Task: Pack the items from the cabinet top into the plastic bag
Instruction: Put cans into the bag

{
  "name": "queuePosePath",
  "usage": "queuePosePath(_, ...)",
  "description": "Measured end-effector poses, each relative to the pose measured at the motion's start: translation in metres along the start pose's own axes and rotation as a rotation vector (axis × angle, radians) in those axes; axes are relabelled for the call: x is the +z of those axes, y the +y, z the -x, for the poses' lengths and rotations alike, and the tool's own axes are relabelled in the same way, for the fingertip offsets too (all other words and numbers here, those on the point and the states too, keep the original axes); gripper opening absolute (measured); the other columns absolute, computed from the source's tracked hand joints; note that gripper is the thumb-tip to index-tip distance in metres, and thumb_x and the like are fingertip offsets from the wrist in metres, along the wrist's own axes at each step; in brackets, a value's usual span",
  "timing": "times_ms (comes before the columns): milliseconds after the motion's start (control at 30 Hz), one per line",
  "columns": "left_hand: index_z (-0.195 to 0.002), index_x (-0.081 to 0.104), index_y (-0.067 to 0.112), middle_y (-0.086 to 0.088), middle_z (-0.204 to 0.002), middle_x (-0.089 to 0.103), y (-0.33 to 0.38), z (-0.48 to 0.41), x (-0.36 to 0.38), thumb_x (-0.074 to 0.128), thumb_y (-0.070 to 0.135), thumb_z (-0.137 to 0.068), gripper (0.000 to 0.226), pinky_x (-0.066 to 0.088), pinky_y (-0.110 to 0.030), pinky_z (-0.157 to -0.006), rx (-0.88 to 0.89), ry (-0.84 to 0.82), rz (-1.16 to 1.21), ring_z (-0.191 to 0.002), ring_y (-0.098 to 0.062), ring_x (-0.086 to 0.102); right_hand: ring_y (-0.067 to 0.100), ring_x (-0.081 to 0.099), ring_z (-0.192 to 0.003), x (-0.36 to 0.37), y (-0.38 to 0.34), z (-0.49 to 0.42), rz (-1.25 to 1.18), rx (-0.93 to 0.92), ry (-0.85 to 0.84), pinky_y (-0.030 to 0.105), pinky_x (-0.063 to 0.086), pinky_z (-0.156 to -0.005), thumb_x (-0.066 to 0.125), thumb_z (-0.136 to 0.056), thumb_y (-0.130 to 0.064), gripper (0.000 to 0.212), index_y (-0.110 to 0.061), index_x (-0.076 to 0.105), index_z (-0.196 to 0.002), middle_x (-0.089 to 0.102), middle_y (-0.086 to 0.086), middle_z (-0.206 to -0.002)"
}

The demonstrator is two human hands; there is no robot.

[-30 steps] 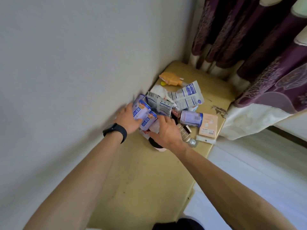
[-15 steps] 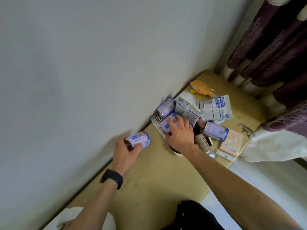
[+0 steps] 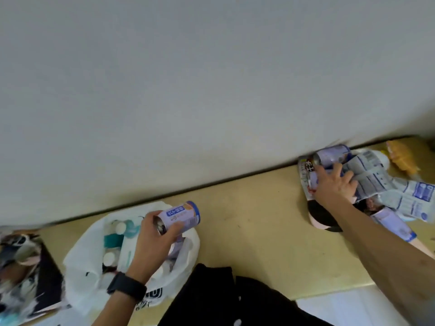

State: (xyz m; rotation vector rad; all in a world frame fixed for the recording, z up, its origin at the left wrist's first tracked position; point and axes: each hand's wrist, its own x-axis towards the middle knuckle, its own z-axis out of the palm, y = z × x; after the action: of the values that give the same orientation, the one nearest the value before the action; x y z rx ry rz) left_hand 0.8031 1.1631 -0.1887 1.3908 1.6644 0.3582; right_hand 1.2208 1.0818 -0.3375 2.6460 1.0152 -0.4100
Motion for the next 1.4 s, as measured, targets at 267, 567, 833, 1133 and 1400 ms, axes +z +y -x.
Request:
queuePosePath(267, -0.102, 0.052, 0.021, 0.004, -0.096, 0.064, -0.046, 0.007, -0.033, 0.079, 0.011, -0.079, 0.036, 0.059, -0.038, -0.068, -0.036, 0.037, 0.007, -0.085, -0.014, 0.066, 0.047, 0.038, -0.122, -0.014, -0.017, 0.040, -0.142, 0.004, 0.020, 0.054, 0.035, -0.098, 0.061, -0.089, -0.029, 0.062, -0.038, 0.028, -0.140, 0.037, 0.002, -0.150)
queuePosePath(567, -0.116, 0.049, 0.018, 0.003, -0.102, 0.063, -0.088, 0.000, -0.074, 0.078, 0.028, -0.072, 0.054, 0.057, -0.034, -0.068, -0.032, -0.013, -0.120, -0.089, -0.014, 0.064, 0.027, 0.060, -0.115, -0.023, -0.117, 0.209, -1.577, 0.057, -0.289, 0.045, 0.055, -0.084, 0.083, -0.079, -0.025, 0.069, -0.025, 0.040, -0.132, 0.055, 0.002, -0.131)
queuePosePath(833, -0.123, 0.047, 0.017, -0.002, -0.116, 0.055, -0.106, -0.027, -0.102, 0.073, 0.048, -0.066, 0.070, 0.052, -0.037, -0.082, 0.103, -0.116, -0.361, -0.099, -0.023, 0.060, 0.036, 0.066, -0.095, -0.008, -0.169, 0.333, -1.950, 0.287, -0.769, 0.052, 0.050, -0.093, 0.061, -0.093, -0.035, 0.038, -0.022, 0.058, -0.129, 0.068, 0.011, -0.124)
queuePosePath(1133, -0.139, 0.034, 0.011, -0.013, -0.141, 0.036, -0.082, -0.079, -0.062, 0.066, 0.026, -0.085, 0.065, 0.050, -0.043, -0.083, 0.361, -0.279, -0.873, -0.105, -0.038, 0.060, 0.029, 0.069, -0.086, -0.016, -0.160, 0.385, -1.840, 0.208, -0.651, 0.041, 0.050, -0.083, 0.075, -0.060, -0.053, 0.066, -0.021, 0.062, -0.116, 0.073, 0.009, -0.110)
queuePosePath(1400, -0.127, 0.045, 0.016, -0.009, -0.131, 0.052, -0.091, -0.112, -0.036, 0.061, 0.032, -0.088, 0.045, 0.048, -0.042, -0.090, 0.572, -0.418, -1.262, -0.108, -0.034, 0.057, 0.028, 0.071, -0.097, -0.018, -0.137, 0.396, -1.866, 0.254, -0.477, 0.040, 0.054, -0.083, 0.072, -0.074, -0.045, 0.048, -0.023, 0.062, -0.116, 0.075, 0.002, -0.105)
